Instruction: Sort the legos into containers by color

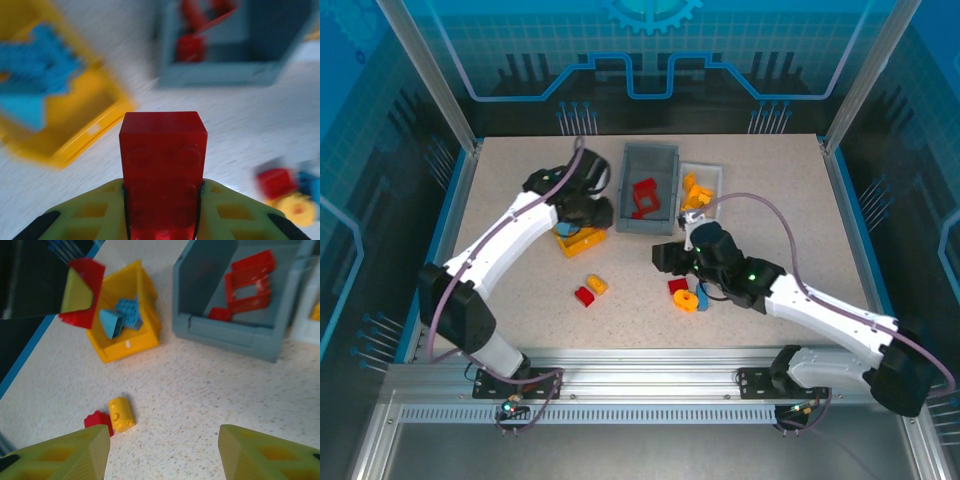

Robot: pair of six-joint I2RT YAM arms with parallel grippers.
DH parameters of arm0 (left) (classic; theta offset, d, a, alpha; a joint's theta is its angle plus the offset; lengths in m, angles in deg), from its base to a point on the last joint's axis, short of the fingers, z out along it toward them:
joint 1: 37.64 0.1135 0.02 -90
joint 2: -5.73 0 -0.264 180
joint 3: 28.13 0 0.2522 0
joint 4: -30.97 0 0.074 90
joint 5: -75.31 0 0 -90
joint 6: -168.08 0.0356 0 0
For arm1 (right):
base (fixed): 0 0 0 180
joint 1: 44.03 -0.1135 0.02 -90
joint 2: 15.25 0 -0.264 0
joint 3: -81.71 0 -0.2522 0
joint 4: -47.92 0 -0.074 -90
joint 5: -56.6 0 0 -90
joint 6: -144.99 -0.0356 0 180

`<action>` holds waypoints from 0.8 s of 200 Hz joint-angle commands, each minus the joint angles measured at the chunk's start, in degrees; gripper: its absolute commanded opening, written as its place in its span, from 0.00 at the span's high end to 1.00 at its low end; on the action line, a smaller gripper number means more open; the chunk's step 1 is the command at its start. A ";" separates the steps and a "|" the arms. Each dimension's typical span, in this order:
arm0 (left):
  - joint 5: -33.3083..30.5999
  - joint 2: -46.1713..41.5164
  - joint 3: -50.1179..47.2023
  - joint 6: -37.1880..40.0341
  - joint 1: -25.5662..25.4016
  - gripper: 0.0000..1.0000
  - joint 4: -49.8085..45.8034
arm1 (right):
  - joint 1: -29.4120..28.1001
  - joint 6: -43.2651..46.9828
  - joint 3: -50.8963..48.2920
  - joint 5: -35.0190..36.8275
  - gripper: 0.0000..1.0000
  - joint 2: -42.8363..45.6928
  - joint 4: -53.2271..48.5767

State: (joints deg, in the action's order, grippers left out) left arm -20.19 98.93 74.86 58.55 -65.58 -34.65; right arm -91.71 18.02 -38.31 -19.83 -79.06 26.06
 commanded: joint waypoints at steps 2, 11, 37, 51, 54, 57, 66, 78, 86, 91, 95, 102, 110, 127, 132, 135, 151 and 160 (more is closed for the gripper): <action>0.87 7.15 6.03 -2.18 -2.59 0.84 7.12 | 0.37 -1.17 -1.04 7.41 0.39 3.65 0.42; 0.91 10.03 8.48 -2.42 -2.96 0.84 9.04 | 1.00 -1.41 -0.78 7.62 0.38 4.42 -0.23; -0.78 19.45 17.44 -2.54 -2.97 0.83 10.46 | 3.11 -2.42 -0.67 6.69 0.38 6.01 -1.38; -1.80 24.68 22.13 -2.03 -2.92 0.83 10.38 | 3.81 -3.08 -0.69 6.25 0.38 6.54 -1.81; -1.72 25.49 23.26 -2.01 -2.87 0.83 10.21 | 3.98 -3.17 -0.67 6.14 0.38 6.63 -1.91; -1.71 26.55 24.28 -1.93 -2.82 0.83 9.99 | 4.06 -3.19 -0.63 6.05 0.38 6.72 -2.08; -1.53 29.88 27.08 -1.75 -2.77 0.83 9.54 | 4.25 -3.36 -0.68 5.94 0.38 6.90 -2.33; -1.61 33.04 29.94 -1.89 -2.82 0.81 8.85 | 4.23 -3.55 -0.56 5.86 0.38 7.03 -2.78; -2.12 34.68 31.09 -2.08 -2.80 0.79 8.60 | 4.32 -3.71 -0.67 5.78 0.38 7.19 -2.96; -2.42 35.62 31.52 -2.17 -2.82 0.77 8.47 | 4.33 -3.80 -0.74 5.73 0.38 7.25 -3.04; -2.77 36.19 31.86 -2.26 -2.66 0.76 8.42 | 4.32 -3.89 -0.80 5.69 0.38 7.29 -3.06; -3.19 37.06 32.04 -2.42 -2.57 0.75 8.58 | 4.27 -4.05 -0.90 5.56 0.38 7.38 -3.23; -3.29 37.80 31.99 -2.89 -2.26 0.74 8.78 | 4.26 -4.05 -1.04 5.39 0.38 7.47 -3.32; -2.79 38.53 32.05 -3.67 -1.85 0.68 8.83 | 4.41 -4.10 -1.33 5.04 0.37 7.69 -3.72; -2.77 38.46 32.00 -3.76 -1.82 0.65 8.71 | 4.35 -4.07 -1.37 4.91 0.37 7.74 -3.97; -2.76 38.40 31.96 -3.82 -1.80 0.62 8.66 | 4.35 -4.07 -1.32 4.94 0.37 7.74 -4.08; -2.37 37.07 31.41 -3.90 -2.02 0.52 8.35 | 4.36 -3.92 -1.35 5.40 0.35 7.90 -5.42; -2.50 35.68 30.72 -4.02 -2.20 0.48 8.22 | 4.52 -4.07 -1.43 5.89 0.35 8.08 -6.38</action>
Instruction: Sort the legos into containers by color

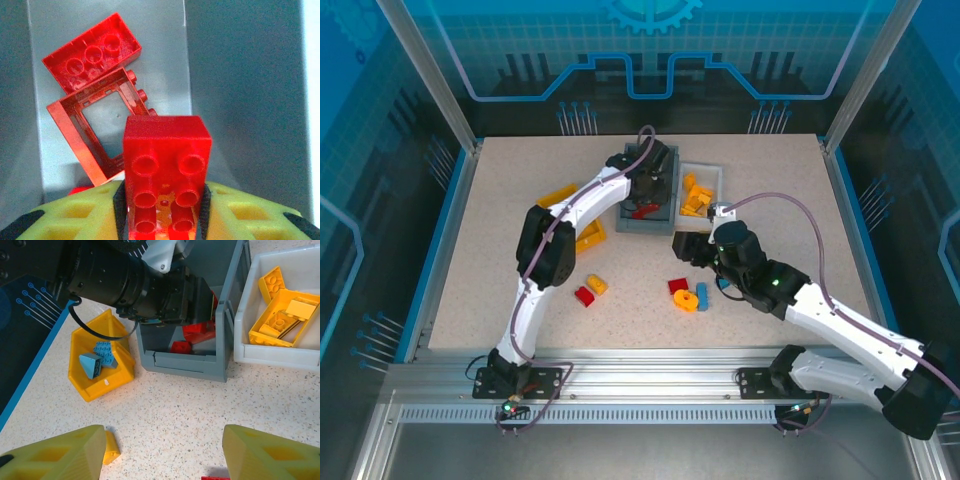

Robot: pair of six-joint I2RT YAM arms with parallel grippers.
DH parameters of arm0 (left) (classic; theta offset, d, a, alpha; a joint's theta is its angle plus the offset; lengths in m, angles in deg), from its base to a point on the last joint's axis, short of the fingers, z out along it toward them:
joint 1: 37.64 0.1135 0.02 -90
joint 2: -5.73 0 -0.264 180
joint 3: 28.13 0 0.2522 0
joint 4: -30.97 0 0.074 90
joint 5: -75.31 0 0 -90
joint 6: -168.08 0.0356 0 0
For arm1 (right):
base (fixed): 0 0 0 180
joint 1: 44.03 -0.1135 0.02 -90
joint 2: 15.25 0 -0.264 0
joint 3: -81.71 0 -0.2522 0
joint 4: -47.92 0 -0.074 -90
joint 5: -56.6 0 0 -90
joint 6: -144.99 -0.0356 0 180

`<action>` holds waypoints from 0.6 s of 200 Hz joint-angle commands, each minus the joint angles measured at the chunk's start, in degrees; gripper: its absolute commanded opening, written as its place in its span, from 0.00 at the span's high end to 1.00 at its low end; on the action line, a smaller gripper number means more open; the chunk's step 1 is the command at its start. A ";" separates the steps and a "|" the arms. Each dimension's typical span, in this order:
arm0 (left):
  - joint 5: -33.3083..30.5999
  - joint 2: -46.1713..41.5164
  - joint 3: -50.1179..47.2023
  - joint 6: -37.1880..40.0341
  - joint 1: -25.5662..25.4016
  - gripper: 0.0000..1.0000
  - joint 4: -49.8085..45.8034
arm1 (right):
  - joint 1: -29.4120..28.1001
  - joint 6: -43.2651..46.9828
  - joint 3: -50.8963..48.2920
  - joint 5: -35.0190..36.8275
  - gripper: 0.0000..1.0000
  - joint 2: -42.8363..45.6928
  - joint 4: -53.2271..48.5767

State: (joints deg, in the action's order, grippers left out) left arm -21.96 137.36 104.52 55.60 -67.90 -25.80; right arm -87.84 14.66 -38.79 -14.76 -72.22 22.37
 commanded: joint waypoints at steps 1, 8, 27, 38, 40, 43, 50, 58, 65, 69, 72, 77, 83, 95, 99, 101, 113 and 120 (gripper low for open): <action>-0.73 -2.90 0.98 -1.12 0.12 0.48 -0.66 | 0.66 -0.75 -0.98 0.89 0.35 1.24 -2.74; -0.73 -4.11 0.17 -1.23 0.00 0.45 -0.59 | 0.69 -0.92 -1.04 1.32 0.35 1.42 -3.58; -0.83 -7.86 -2.32 -1.77 -0.42 0.37 -0.09 | 0.95 -2.46 -1.13 3.25 0.35 2.32 -6.92; -0.54 -9.90 -3.65 -2.12 -0.59 0.36 0.11 | 1.30 -3.20 -1.26 3.78 0.35 2.91 -8.63; -0.49 -10.17 -3.88 -2.19 -0.59 0.36 0.11 | 1.30 -3.37 -1.26 3.93 0.35 3.03 -8.98; -0.51 -10.77 -4.24 -2.29 -0.60 0.36 0.11 | 1.33 -3.61 -1.26 4.10 0.35 3.21 -9.42; -0.65 -12.46 -5.32 -2.46 -0.80 0.36 0.46 | 1.47 -4.15 -1.26 4.41 0.35 3.67 -10.34; -0.73 -14.53 -7.25 -2.34 -1.23 0.36 1.16 | 1.55 -4.52 -1.16 4.70 0.35 4.17 -11.36; -0.74 -16.61 -9.06 -2.37 -1.61 0.36 1.74 | 1.69 -4.95 -0.95 5.12 0.35 4.57 -12.68; -0.82 -17.85 -10.36 -2.31 -1.92 0.36 2.29 | 1.76 -5.15 -0.76 5.40 0.35 4.75 -13.51; -0.82 -18.83 -11.40 -2.25 -2.14 0.36 2.75 | 1.90 -5.38 -0.66 5.57 0.35 4.87 -14.20; -0.90 -20.59 -13.33 -2.15 -2.56 0.35 3.52 | 2.07 -5.78 -0.30 5.80 0.35 5.00 -15.39; -0.92 -22.76 -15.88 -2.22 -3.22 0.35 4.46 | 2.36 -6.25 0.03 5.97 0.35 5.07 -16.99; -0.56 -27.29 -21.61 -2.22 -4.33 0.35 6.30 | 2.80 -7.09 0.74 6.09 0.35 5.25 -20.13; -0.53 -28.79 -23.58 -2.41 -4.57 0.35 6.78 | 2.87 -7.26 0.92 6.07 0.36 5.35 -21.10; -0.44 -29.57 -24.55 -2.40 -4.79 0.35 7.01 | 2.90 -7.29 1.06 6.06 0.36 5.37 -21.44; 0.11 -34.20 -30.63 -3.49 -6.06 0.34 8.49 | 2.90 -7.47 1.52 5.88 0.36 5.79 -23.98; 0.45 -36.71 -34.14 -4.36 -6.96 0.34 9.24 | 2.86 -7.51 1.80 5.76 0.36 6.06 -25.28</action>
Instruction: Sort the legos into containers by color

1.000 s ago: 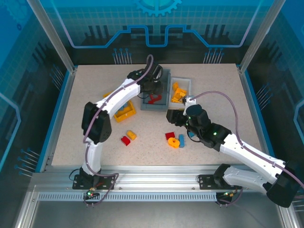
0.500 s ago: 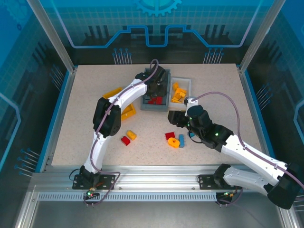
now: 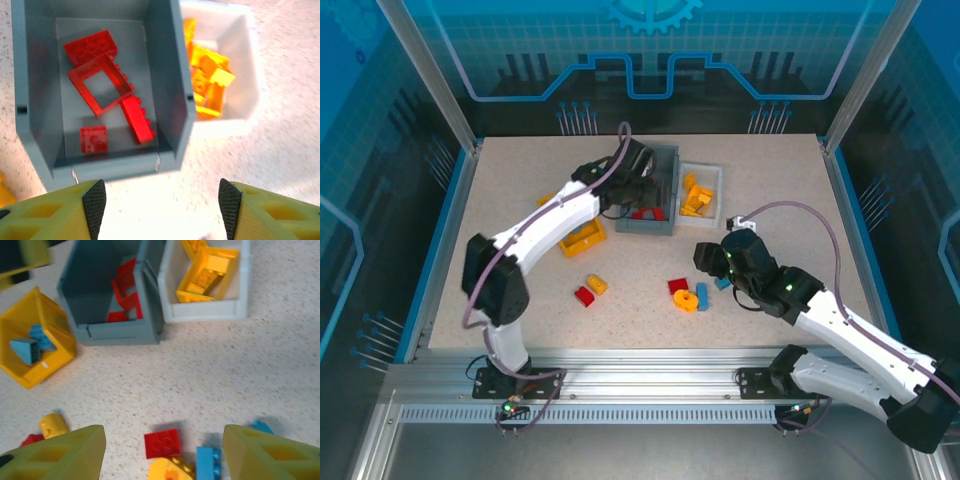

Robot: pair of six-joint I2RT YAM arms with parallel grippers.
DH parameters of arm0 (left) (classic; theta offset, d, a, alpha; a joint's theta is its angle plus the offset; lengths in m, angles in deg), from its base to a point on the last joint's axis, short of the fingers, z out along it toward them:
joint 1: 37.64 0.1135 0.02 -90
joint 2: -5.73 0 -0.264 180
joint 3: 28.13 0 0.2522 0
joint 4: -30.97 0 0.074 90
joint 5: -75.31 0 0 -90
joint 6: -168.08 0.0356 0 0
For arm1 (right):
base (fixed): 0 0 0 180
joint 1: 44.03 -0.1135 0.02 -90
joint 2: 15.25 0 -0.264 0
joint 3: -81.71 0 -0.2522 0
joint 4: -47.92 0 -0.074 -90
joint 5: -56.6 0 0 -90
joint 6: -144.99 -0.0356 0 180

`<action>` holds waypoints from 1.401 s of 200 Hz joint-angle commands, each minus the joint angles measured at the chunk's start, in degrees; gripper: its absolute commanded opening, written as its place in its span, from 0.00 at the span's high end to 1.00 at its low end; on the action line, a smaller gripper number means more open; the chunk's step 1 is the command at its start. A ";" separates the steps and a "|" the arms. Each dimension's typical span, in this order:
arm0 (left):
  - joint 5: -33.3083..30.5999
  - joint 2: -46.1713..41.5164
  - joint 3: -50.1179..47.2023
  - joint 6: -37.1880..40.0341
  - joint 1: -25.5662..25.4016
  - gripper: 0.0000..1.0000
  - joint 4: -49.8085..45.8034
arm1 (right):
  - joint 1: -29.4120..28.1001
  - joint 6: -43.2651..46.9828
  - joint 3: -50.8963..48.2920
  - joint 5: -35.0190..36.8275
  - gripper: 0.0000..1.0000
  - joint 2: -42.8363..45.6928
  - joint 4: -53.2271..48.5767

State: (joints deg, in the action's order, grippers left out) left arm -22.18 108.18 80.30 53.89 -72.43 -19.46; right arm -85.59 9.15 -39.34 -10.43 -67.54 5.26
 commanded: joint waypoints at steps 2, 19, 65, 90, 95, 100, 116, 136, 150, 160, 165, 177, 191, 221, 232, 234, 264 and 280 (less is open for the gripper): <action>0.81 -8.17 -10.71 -2.98 -2.69 0.34 3.09 | 0.60 -2.04 2.42 1.35 0.36 1.51 -8.53; 0.96 -13.26 -18.31 -5.37 -5.43 0.34 3.96 | 0.61 -1.72 3.28 0.47 0.37 1.62 -11.24; -0.79 -23.97 -33.72 -13.66 -12.34 0.34 6.39 | 0.18 0.35 4.90 -1.53 0.39 0.31 -15.84; -8.34 -30.04 -38.77 -18.19 -16.04 0.34 4.79 | -4.61 5.53 8.24 -4.97 0.38 -4.20 -12.10; -10.44 -31.86 -39.79 -19.37 -16.52 0.33 4.10 | -6.52 7.19 8.85 -5.44 0.37 -6.12 -10.76; -12.19 -33.91 -40.86 -20.96 -16.98 0.33 3.38 | -8.38 9.00 9.31 -6.08 0.36 -8.17 -9.20; -19.30 -41.49 -43.90 -25.49 -18.34 0.33 0.39 | -13.81 14.45 11.13 -8.69 0.35 -16.08 -4.50; -27.00 -51.46 -46.43 -30.24 -19.35 0.32 -5.11 | -19.67 19.93 14.27 -10.44 0.35 -26.96 0.25; -30.38 -57.67 -47.34 -32.21 -19.33 0.32 -8.82 | -21.85 21.91 17.74 -10.61 0.34 -34.49 1.52; -32.17 -61.76 -47.56 -32.59 -19.31 0.32 -10.91 | -22.57 22.76 20.56 -10.33 0.34 -39.69 1.33; -32.92 -63.37 -47.56 -32.64 -19.34 0.32 -11.97 | -22.67 23.12 22.06 -10.29 0.33 -41.88 1.23; -34.34 -66.38 -47.15 -32.44 -19.36 0.32 -14.27 | -22.69 24.07 25.47 -10.58 0.33 -47.03 1.10; -35.57 -68.50 -46.36 -32.08 -19.33 0.32 -16.79 | -22.45 25.31 29.46 -10.69 0.33 -52.26 0.28; -36.72 -70.74 -45.12 -31.43 -19.27 0.32 -19.58 | -21.18 26.02 35.66 -12.08 0.33 -60.44 -1.73; -36.47 -71.29 -45.16 -31.07 -19.27 0.32 -19.28 | -20.65 26.74 36.84 -12.96 0.34 -62.22 -1.60; -36.35 -71.33 -45.20 -30.96 -19.27 0.31 -19.16 | -20.55 26.87 36.93 -13.19 0.34 -62.47 -1.48; -34.78 -71.35 -45.14 -29.67 -19.27 0.31 -17.41 | -19.45 27.39 39.64 -14.97 0.36 -66.05 -1.37; -33.62 -71.34 -45.02 -28.91 -19.27 0.29 -16.78 | -19.17 27.64 40.97 -15.72 0.37 -67.33 -1.24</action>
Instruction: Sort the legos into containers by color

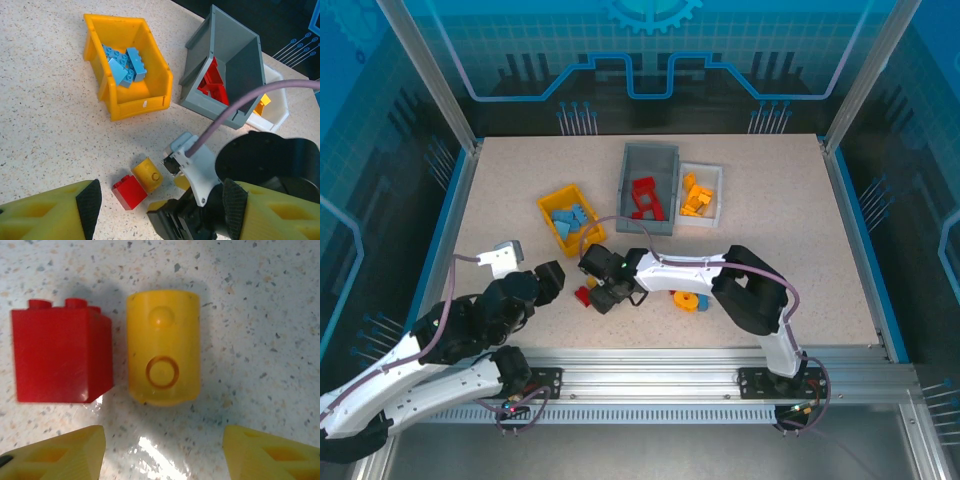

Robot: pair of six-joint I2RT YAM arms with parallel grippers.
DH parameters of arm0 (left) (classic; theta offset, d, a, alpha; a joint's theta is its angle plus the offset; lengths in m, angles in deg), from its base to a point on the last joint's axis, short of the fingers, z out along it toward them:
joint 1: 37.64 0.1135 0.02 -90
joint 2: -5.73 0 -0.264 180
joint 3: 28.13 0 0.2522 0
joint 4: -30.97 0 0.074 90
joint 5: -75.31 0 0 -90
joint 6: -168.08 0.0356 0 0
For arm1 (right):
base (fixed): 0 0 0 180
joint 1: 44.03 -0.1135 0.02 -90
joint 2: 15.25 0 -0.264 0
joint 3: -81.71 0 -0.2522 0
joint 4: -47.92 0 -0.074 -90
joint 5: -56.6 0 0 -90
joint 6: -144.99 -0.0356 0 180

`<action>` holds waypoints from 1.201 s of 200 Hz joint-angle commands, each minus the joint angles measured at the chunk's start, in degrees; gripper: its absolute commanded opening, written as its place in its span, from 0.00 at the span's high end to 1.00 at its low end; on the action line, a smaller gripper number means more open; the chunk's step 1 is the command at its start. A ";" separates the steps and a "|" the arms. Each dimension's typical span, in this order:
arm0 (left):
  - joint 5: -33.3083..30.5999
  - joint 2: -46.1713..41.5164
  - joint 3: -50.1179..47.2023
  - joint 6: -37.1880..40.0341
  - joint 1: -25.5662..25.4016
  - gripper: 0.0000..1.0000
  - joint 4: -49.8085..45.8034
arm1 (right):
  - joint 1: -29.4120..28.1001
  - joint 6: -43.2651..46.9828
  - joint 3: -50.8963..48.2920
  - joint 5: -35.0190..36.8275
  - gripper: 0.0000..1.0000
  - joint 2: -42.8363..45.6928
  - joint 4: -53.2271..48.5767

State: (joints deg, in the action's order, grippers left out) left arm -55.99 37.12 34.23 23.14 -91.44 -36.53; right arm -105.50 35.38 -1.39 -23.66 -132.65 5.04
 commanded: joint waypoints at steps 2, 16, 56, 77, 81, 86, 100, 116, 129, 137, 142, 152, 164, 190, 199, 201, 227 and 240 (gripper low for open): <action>0.35 -0.28 1.06 1.83 -0.25 0.29 0.32 | 0.81 1.42 3.20 -2.59 0.37 -2.39 -1.02; 1.08 -0.25 1.09 1.59 -0.25 0.29 0.22 | 0.91 1.42 4.80 -2.59 0.38 -3.78 -1.61; 2.09 -0.31 0.71 1.15 -0.25 0.29 0.47 | 2.11 1.40 8.54 -2.67 0.41 -6.97 -2.95; 2.44 0.25 0.61 1.26 -0.25 0.29 1.04 | 2.57 1.75 11.07 -3.31 0.45 -9.11 -4.28; 2.53 0.33 0.62 1.38 -0.25 0.29 1.15 | 2.66 1.77 11.40 -3.32 0.46 -9.44 -4.43; 2.60 0.56 0.69 1.48 -0.25 0.29 1.26 | 2.67 1.86 11.59 -3.32 0.47 -9.75 -4.53; 2.75 1.07 0.97 1.76 -0.25 0.29 1.29 | 2.89 1.86 11.54 -3.46 0.54 -9.97 -4.17; 2.71 1.49 1.30 2.16 -0.25 0.29 1.46 | 2.93 1.78 10.82 -3.77 0.61 -9.30 -3.47; 2.76 1.74 1.41 2.48 -0.25 0.28 1.69 | 2.85 1.62 9.64 -3.31 0.66 -7.57 -2.76; 3.06 2.09 1.52 2.92 -0.26 0.28 2.04 | 2.78 1.47 8.20 -2.53 0.68 -5.51 -1.99; 3.26 2.26 1.57 3.21 -0.25 0.28 2.37 | 2.76 1.30 7.29 -1.95 0.70 -3.84 -1.63; 4.36 3.13 1.82 4.82 -0.25 0.28 3.97 | 2.88 0.63 4.74 -0.18 0.71 0.20 -1.13; 6.82 5.49 2.61 7.87 -0.27 0.28 6.53 | 3.64 -0.38 0.96 2.03 0.72 6.51 -0.45; 13.96 15.89 6.67 13.67 -0.36 0.28 11.96 | 8.13 -3.57 -8.23 5.12 0.73 20.68 0.47; 16.01 19.99 8.44 15.13 -0.42 0.27 13.77 | 11.14 -4.57 -10.73 5.21 0.73 24.71 0.60; 16.37 20.78 8.81 15.37 -0.45 0.27 14.24 | 11.89 -4.73 -11.22 5.16 0.73 25.35 0.70; 20.08 30.90 12.53 19.16 -0.97 0.27 22.65 | 23.94 -5.85 -12.96 2.88 0.73 28.38 0.78; 21.72 35.53 14.66 20.71 -1.09 0.27 26.20 | 30.00 -6.41 -10.93 0.79 0.73 26.37 1.16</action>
State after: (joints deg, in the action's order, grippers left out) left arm -40.13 67.05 44.80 37.98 -91.86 -19.81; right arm -83.90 31.55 -12.43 -21.38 -102.65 6.46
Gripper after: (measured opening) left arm 0.728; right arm 0.325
